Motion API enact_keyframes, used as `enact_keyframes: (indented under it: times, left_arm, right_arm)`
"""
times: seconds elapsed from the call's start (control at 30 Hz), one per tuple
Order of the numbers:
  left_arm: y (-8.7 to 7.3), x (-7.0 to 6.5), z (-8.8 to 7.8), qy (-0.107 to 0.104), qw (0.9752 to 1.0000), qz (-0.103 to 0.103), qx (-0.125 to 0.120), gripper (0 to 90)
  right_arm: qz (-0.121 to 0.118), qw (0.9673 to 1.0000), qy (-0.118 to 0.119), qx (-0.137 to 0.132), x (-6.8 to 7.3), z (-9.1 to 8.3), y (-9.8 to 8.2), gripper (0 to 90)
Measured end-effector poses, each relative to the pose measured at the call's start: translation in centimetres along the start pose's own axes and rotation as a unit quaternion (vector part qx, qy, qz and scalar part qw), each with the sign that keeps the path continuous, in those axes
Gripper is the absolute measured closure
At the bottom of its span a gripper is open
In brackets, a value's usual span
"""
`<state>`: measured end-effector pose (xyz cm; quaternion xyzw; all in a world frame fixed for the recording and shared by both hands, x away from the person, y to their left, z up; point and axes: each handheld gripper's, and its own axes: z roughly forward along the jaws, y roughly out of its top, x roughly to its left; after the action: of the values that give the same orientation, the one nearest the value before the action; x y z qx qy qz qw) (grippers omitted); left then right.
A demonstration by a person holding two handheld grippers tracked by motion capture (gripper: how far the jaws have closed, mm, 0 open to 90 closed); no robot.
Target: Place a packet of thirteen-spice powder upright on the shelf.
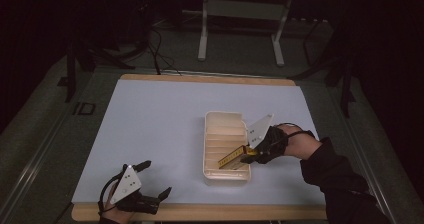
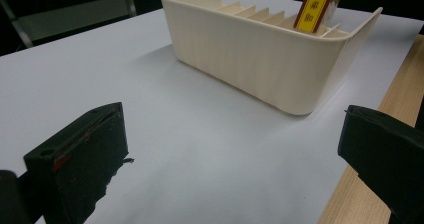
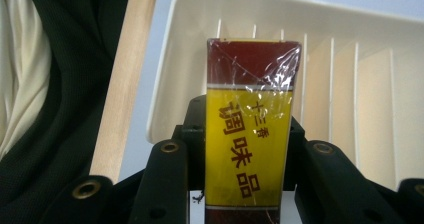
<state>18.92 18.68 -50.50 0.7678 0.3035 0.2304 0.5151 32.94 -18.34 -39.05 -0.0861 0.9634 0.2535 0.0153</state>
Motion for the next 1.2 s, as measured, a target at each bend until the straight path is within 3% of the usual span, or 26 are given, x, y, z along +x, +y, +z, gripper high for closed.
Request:
enact_keyframes:
  times: [0.17,0.4,0.9,1.2]
  left_arm:
    - [0.0,0.0,0.0,0.0,1.0,-0.001,0.0,0.0]
    - [0.0,0.0,0.0,-0.002,1.0,0.0,0.001,0.0]
    - [0.0,0.0,0.0,-0.001,1.0,0.001,0.0,0.0]
    - [0.0,0.0,0.0,-0.002,1.0,0.002,0.0,0.0]
  right_arm:
    - [0.019,0.9997,0.01,0.015,-0.5,1.1,0.2,68.1]
    - [0.02,0.9991,0.013,0.035,-0.8,1.8,0.9,68.0]
    - [0.037,0.9956,0.026,0.082,-1.3,5.1,1.9,67.7]
    - [0.06,0.9957,0.023,0.067,-1.2,6.3,3.1,67.6]
